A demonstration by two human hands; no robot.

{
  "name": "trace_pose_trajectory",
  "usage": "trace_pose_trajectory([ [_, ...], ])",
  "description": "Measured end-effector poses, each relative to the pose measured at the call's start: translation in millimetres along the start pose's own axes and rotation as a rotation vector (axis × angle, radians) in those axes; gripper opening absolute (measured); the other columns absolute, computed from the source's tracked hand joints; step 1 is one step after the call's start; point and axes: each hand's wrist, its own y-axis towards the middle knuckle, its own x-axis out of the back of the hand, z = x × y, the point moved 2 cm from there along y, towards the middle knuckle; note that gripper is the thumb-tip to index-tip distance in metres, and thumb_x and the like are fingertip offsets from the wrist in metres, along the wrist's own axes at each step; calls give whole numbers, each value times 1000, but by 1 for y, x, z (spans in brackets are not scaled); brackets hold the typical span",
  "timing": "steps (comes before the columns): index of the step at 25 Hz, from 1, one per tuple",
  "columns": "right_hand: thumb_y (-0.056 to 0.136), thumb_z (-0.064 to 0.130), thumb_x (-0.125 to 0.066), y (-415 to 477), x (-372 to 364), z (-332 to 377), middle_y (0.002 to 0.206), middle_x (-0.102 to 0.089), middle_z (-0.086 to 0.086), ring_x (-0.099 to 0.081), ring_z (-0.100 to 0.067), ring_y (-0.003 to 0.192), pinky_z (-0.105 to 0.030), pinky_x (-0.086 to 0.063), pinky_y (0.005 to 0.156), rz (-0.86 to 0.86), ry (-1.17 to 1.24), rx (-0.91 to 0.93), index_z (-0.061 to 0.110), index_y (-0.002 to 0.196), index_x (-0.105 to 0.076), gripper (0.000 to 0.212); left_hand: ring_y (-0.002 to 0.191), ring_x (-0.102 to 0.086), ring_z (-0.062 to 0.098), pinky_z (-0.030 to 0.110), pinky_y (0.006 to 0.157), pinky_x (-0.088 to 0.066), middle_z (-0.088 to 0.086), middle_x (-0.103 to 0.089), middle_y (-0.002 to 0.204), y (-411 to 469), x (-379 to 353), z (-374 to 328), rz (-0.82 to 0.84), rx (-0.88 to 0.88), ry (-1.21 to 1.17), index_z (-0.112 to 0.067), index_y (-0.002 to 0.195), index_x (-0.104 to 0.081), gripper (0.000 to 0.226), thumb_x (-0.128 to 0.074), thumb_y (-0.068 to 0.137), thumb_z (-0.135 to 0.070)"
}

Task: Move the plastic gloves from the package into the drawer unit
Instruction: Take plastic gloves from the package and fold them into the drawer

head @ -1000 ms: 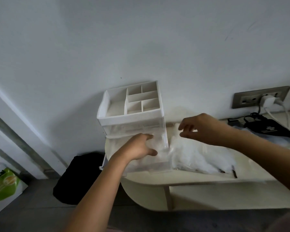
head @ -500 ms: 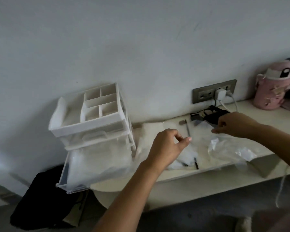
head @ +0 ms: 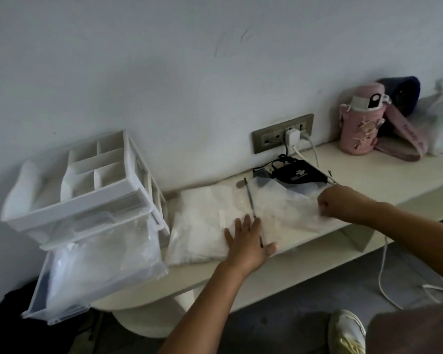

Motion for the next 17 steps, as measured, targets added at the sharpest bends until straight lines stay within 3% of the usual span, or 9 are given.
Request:
trace_pose_trajectory([
  [2, 89, 17, -55, 1, 5, -3, 87, -61, 0, -55, -14, 76, -12, -33, 53, -29, 23, -22, 12, 85, -68, 15, 147, 5, 29, 55, 114, 3, 5, 2, 161, 2, 0, 0, 9, 11, -1, -22, 152, -8, 75, -43, 94, -53],
  [6, 90, 24, -60, -7, 31, -13, 90, -71, -4, -63, -16, 79, -26, -47, 73, -150, 170, -4, 11, 88, -74, 19, 147, 7, 26, 54, 114, 5, 2, 3, 161, 1, 4, -2, 38, 42, -58, -24, 152, -10, 75, -47, 92, -51],
  [9, 81, 22, -72, -18, 58, -7, 80, -72, 1, -62, -8, 67, -18, -43, 62, -363, 454, 62, 19, 81, -74, 4, 147, -3, 27, 52, 116, -3, 4, -8, 160, -2, 16, -5, 67, 47, -129, -21, 151, -18, 74, -52, 91, -47],
  [11, 79, 23, -73, -24, 73, -1, 73, -71, 3, -63, -7, 63, -14, -44, 58, -448, 651, 75, 18, 80, -74, 4, 141, -26, 26, 35, 113, -22, 4, -30, 153, -6, 32, -10, 7, 64, -371, -18, 146, -30, 65, -58, 90, -35],
  [13, 83, 24, -69, -24, 80, 7, 70, -69, 7, -63, -2, 59, -10, -46, 57, -451, 727, 84, 17, 84, -74, 8, 135, -37, 21, 21, 99, -29, 2, -36, 150, -11, 52, -14, -101, 108, -641, -18, 147, -29, 63, -58, 91, -21],
  [15, 86, 22, -65, -22, 83, 21, 69, -68, 11, -61, 4, 56, -4, -45, 54, -438, 732, 129, 15, 88, -74, 11, 137, -36, 17, 20, 98, -30, -2, -34, 151, -18, 73, -20, -267, 69, -762, -22, 148, -27, 64, -59, 92, -23],
  [17, 86, 24, -64, -22, 86, 35, 70, -69, 5, -60, 0, 56, -8, -48, 58, -437, 743, 175, 14, 87, -73, 14, 136, -36, 12, 21, 100, -31, -8, -36, 149, -25, 90, -33, -346, -36, -834, -26, 145, -31, 70, -66, 86, -39],
])
